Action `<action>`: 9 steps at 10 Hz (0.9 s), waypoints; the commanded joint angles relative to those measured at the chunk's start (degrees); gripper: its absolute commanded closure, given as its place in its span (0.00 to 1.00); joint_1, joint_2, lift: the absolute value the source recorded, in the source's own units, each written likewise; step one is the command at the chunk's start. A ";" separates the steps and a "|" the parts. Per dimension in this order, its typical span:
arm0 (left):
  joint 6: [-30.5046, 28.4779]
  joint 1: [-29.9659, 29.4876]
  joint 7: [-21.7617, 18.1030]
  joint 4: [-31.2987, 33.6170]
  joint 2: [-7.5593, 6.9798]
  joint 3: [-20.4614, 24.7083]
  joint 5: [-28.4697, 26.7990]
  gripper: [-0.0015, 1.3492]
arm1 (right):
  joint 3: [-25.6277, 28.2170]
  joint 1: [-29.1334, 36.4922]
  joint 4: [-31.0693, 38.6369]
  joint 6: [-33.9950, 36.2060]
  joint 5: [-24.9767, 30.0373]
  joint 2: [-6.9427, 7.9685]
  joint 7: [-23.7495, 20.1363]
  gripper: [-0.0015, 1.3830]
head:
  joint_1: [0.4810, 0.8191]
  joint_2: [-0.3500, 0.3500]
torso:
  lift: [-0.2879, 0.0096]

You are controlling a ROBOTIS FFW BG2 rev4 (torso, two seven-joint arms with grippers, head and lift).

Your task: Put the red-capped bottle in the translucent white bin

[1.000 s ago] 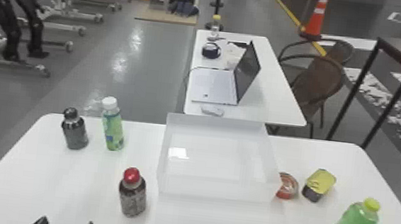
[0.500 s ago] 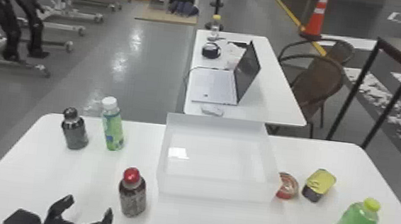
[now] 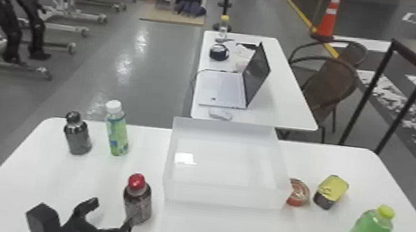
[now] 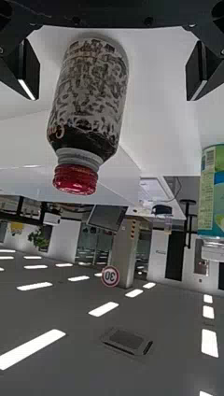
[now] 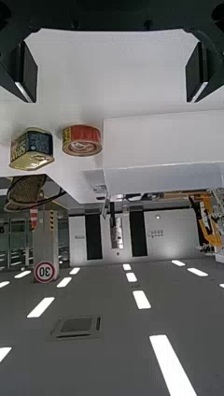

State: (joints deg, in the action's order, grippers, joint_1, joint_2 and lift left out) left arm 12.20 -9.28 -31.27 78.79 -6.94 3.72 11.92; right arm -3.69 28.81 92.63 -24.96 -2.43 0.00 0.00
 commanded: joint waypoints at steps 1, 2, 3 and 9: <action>0.10 2.25 -0.81 -2.24 -1.58 -2.84 1.88 0.09 | 0.00 -0.07 -0.17 0.00 0.06 0.05 0.00 0.07 | 0.20 0.50 | 0.63; 0.10 3.48 -0.90 -3.30 -2.38 -4.42 2.49 0.09 | 0.09 -0.07 -0.17 0.00 0.06 0.05 0.00 0.07 | 0.20 0.50 | 0.63; 0.37 4.71 -1.34 -4.88 -2.46 -5.21 2.67 0.09 | 0.00 -0.07 -0.17 0.00 0.06 0.05 0.00 0.07 | 0.20 0.50 | 0.63; 4.85 12.01 -2.22 -15.51 -1.76 -6.88 -0.23 0.10 | 0.00 -0.69 -0.96 -0.35 -0.11 0.05 -0.09 0.07 | 0.20 0.50 | 0.63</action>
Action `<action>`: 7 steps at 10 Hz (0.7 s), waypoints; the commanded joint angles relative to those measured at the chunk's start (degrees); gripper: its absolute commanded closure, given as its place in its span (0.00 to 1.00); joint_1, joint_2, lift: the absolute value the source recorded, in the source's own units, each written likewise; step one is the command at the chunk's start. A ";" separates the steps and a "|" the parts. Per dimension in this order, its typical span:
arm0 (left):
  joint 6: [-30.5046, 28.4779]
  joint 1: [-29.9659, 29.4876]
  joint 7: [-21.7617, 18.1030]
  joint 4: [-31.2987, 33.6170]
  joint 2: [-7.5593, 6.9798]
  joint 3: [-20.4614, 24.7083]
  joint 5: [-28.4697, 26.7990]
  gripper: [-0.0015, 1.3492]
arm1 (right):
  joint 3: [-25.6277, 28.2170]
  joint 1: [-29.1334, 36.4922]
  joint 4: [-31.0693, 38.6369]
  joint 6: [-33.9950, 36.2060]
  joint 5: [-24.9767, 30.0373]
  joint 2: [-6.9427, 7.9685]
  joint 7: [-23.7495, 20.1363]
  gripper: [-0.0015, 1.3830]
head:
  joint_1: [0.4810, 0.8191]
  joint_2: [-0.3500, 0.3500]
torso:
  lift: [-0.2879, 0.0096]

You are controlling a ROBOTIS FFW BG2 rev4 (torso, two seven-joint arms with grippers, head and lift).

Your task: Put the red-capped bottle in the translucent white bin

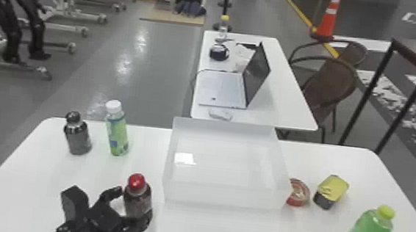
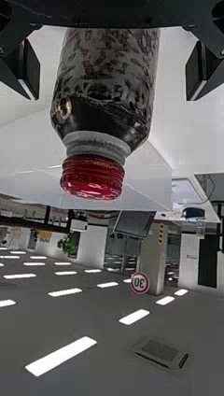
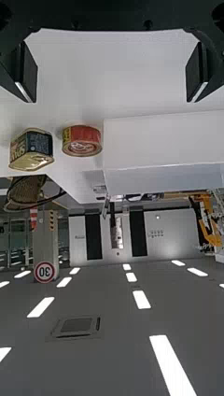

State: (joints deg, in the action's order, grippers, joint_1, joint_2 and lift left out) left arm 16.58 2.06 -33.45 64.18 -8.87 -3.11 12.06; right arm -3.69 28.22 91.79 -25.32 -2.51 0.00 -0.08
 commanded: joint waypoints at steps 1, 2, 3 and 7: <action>1.97 1.98 0.14 -2.57 0.78 0.21 -1.34 0.10 | 0.00 -0.18 -0.21 -0.08 -0.04 0.05 -0.01 0.07 | 0.20 0.50 | 0.63; 2.76 2.69 0.40 -3.63 1.13 0.65 -2.30 0.18 | 0.00 -0.27 -0.30 -0.17 -0.04 0.05 -0.01 0.07 | 0.20 0.50 | 0.63; 3.02 2.77 0.67 -3.89 1.22 1.17 -3.09 0.46 | 0.00 -0.36 -0.39 -0.26 -0.13 0.05 -0.01 0.07 | 0.20 0.50 | 0.63; 1.00 0.84 2.43 1.65 1.22 1.79 -5.20 0.70 | 0.00 -0.27 -0.65 -0.44 -0.83 0.05 -0.01 0.07 | 0.20 0.50 | 0.63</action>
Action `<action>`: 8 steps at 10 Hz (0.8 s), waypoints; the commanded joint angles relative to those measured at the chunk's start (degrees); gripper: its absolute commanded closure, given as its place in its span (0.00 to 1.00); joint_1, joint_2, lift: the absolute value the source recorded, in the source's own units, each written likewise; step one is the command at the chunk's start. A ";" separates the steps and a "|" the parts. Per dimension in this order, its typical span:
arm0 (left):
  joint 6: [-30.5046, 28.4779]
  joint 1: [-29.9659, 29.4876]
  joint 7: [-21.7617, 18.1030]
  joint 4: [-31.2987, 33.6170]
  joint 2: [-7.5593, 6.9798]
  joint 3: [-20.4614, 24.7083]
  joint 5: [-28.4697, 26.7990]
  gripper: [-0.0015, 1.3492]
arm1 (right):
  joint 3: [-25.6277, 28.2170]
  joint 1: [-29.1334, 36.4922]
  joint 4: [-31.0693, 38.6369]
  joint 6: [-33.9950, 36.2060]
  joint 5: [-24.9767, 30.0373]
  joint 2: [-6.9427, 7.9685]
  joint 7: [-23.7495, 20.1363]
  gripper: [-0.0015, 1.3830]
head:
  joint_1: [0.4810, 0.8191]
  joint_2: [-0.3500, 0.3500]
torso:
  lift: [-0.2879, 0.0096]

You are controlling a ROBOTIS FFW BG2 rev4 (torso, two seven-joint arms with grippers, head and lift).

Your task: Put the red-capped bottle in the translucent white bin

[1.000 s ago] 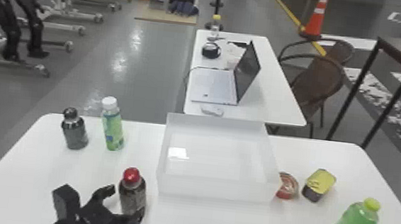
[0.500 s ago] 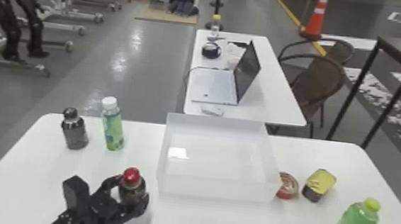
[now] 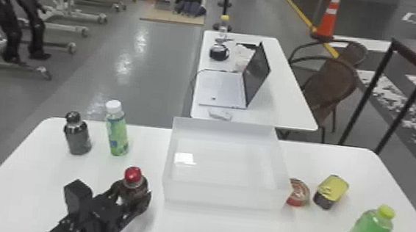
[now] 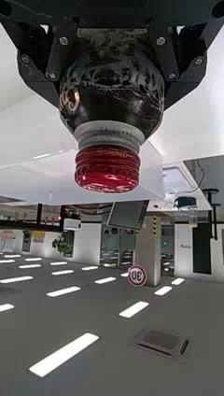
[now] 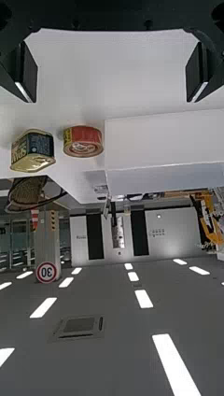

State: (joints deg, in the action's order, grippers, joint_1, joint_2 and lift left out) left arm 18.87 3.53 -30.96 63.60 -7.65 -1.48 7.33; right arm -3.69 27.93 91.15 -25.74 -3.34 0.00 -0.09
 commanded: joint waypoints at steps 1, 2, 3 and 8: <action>-5.07 -2.74 2.22 9.52 0.09 0.16 -0.65 0.70 | 0.00 0.11 -0.01 -0.01 0.00 0.05 0.00 0.07 | 0.20 0.50 | 0.63; -8.58 -3.53 2.93 16.03 0.62 0.16 -0.04 0.70 | 0.09 0.20 -0.01 -0.01 0.00 0.05 0.00 0.07 | 0.20 0.50 | 0.63; -11.75 -2.83 3.10 20.77 1.32 0.16 0.23 0.70 | 0.00 0.20 -0.01 -0.01 0.00 0.05 0.00 0.07 | 0.20 0.50 | 0.63; -12.89 8.25 3.54 17.17 2.11 -10.82 5.68 0.70 | 0.00 -0.42 -0.54 -0.01 0.00 0.05 0.00 0.07 | 0.20 0.50 | 0.63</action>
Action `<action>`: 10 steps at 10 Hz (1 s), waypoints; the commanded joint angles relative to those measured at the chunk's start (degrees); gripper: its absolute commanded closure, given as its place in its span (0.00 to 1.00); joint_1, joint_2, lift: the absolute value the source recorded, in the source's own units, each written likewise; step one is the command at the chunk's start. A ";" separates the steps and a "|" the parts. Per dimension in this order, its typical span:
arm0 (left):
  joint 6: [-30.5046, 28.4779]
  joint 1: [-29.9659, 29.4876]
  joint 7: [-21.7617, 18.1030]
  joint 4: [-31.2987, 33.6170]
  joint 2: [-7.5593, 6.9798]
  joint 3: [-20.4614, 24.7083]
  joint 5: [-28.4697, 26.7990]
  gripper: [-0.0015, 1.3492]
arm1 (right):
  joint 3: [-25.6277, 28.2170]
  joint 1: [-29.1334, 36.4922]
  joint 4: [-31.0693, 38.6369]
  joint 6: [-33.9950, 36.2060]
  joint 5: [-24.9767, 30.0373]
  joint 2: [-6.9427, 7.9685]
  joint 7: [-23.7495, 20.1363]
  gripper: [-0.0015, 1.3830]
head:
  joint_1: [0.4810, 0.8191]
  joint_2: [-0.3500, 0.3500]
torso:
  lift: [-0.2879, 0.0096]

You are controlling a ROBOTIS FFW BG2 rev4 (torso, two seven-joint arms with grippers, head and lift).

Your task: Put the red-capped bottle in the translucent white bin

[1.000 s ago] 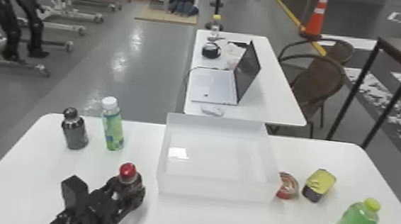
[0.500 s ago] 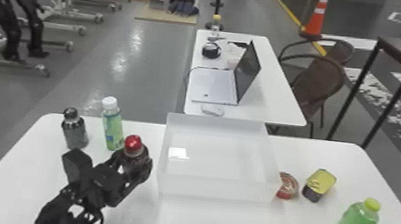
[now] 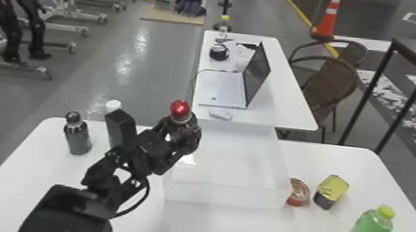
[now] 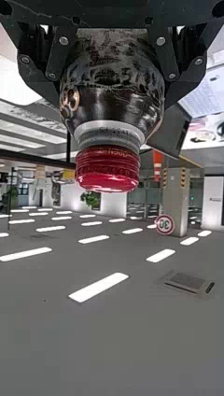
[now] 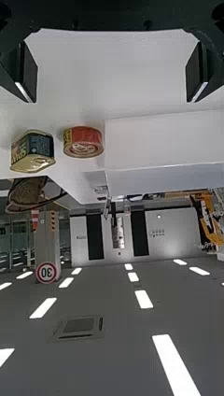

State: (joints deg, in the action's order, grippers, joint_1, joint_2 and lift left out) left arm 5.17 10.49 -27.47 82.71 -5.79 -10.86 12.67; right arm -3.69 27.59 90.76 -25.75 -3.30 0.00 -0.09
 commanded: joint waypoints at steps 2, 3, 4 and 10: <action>4.94 5.86 -0.39 -10.82 0.69 -5.66 1.22 0.70 | 0.00 -0.43 -0.32 0.00 -0.04 0.05 0.00 0.07 | 0.20 0.50 | 0.63; 6.26 7.88 -0.75 -15.39 0.96 -7.42 1.22 0.70 | 0.00 -0.60 -0.41 0.00 -0.04 0.05 0.00 0.07 | 0.20 0.50 | 0.63; 6.87 9.55 -1.54 -19.34 1.48 -8.38 1.39 0.70 | 0.00 -0.78 -0.59 0.00 -0.04 0.05 -0.27 0.07 | 0.20 0.50 | 0.63; 6.17 9.11 -1.45 -22.68 2.45 -7.07 1.22 0.19 | 0.00 -1.04 -0.85 -0.09 -0.39 0.05 -0.71 0.07 | 0.20 0.50 | 0.63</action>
State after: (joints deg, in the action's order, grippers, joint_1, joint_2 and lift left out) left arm 11.52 19.81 -28.89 60.04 -3.57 -18.26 13.86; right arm -3.69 26.56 89.91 -25.76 -3.65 0.00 -0.80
